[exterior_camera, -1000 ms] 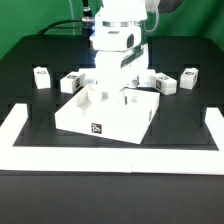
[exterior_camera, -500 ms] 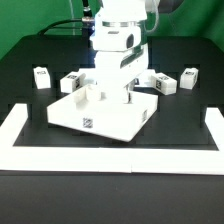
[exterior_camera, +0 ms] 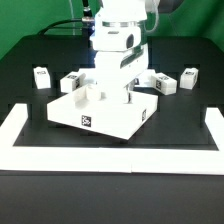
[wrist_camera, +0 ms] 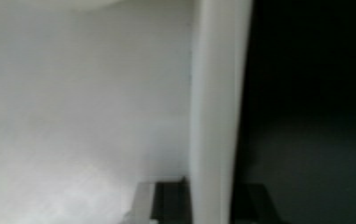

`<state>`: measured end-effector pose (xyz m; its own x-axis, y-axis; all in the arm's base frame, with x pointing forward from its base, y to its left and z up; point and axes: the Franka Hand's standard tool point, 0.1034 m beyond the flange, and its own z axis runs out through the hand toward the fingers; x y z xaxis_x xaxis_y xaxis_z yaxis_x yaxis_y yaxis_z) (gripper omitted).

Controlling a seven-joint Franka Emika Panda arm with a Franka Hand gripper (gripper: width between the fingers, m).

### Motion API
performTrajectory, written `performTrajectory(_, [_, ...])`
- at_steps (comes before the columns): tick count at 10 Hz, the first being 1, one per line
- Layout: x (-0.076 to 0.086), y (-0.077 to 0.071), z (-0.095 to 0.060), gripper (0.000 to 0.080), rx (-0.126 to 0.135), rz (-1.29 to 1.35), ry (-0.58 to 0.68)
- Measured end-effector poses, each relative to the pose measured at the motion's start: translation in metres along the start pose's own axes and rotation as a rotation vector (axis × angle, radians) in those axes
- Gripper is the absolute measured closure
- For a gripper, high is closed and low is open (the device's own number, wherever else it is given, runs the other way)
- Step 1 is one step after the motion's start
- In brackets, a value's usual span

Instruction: Assemble square table

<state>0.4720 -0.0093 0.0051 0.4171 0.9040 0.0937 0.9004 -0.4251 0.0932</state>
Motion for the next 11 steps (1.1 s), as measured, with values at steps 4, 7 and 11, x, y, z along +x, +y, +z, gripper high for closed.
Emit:
performTrajectory(4, [0.079,0.003,0.007,0.0741,0.025,-0.233,0.009])
performTrajectory(7, [0.075,0.005,0.007,0.0741,0.023,-0.229,0.008])
performTrajectory(11, [0.098,0.015,0.01,0.074,0.007,-0.34,0.022])
